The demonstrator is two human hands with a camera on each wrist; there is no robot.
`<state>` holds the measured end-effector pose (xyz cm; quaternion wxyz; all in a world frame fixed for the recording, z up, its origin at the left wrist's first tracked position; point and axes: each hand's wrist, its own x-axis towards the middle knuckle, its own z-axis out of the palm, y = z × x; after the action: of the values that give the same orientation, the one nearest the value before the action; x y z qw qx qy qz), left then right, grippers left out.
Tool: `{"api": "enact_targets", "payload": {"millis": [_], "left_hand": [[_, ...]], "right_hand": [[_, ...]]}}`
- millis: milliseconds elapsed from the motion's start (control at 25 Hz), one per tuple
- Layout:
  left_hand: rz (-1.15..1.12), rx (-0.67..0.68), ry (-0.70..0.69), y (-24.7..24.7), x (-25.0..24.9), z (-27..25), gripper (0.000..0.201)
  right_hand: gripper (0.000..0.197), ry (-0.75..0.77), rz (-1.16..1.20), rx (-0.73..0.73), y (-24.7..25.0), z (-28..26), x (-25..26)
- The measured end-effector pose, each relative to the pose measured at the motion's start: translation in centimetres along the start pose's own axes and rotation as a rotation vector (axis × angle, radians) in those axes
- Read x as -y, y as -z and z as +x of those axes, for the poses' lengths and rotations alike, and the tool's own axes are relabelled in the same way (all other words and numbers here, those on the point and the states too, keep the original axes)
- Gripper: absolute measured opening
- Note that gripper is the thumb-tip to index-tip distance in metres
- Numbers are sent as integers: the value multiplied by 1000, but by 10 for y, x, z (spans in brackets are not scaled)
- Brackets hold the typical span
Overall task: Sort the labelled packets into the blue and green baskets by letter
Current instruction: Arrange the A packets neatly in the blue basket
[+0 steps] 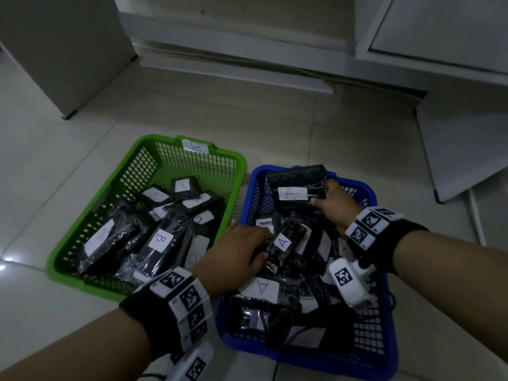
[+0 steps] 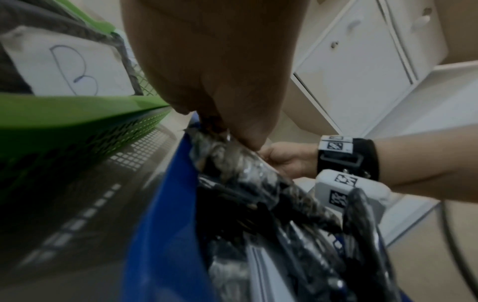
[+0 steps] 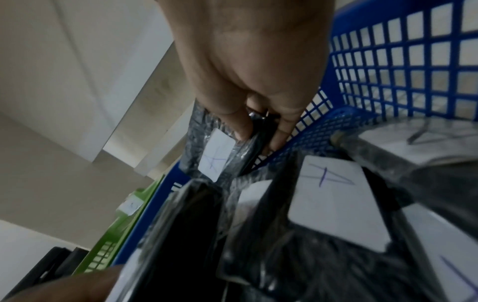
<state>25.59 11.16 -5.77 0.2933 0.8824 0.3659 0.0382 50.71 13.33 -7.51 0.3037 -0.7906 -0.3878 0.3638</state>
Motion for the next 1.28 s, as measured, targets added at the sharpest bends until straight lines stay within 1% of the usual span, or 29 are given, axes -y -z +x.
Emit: {"api": "enact_targets", "payload": {"millis": [80,120,200,320,400,440,520,600,760,800,840,920,1000,1080,1120,1200,1240,1280], "left_hand": [[28,-20,-30,-4,1,1,42],[30,-23,-35,-6,0,1,42],[9,-25,-21,-7,0,2,43],[-44,-11,6,-5,0,1,52],[-71,10,7,-5,0,0,57],[-77,16,1,-5,2,1,56],[-89,12,-10,-7,3,2,54],[-99,0,-9,-8,3,3,50],[-65,23,-15,-9,1,4,46],[-64,20,-18,-8,2,3,46],[-63,16,-22,-9,2,4,45],[-56,23,-21,-8,2,4,44],[-31,51,-14,-5,1,4,44],[26,105,-11,0,-1,4,48],[62,144,-6,4,-3,4,49],[148,213,0,15,-8,8,48],[186,226,-6,20,-10,11,48],[213,224,-17,25,-11,15,49]], "right_hand": [[40,61,-10,-35,0,0,-2],[42,81,-50,-31,0,0,-2],[48,82,-138,31,-2,-2,-1],[47,5,-190,161,-4,9,-10],[55,-44,-210,238,-4,24,-28],[53,-61,-205,260,-4,31,-34],[38,-69,-167,296,-1,26,-25],[32,-111,-120,337,2,23,-18],[44,-186,-56,492,-15,12,-15],[41,-201,-26,490,-20,9,-12],[37,-206,18,458,-23,7,-8],[32,-156,75,352,-23,9,-3],[31,-137,-18,264,-20,15,-3],[32,-131,-196,223,-19,16,-4],[33,-111,-272,177,-18,16,-5],[37,-65,-317,27,-16,14,-5],[33,-29,-309,-31,-14,9,-4],[26,40,-325,-36,-12,4,-5]]}}
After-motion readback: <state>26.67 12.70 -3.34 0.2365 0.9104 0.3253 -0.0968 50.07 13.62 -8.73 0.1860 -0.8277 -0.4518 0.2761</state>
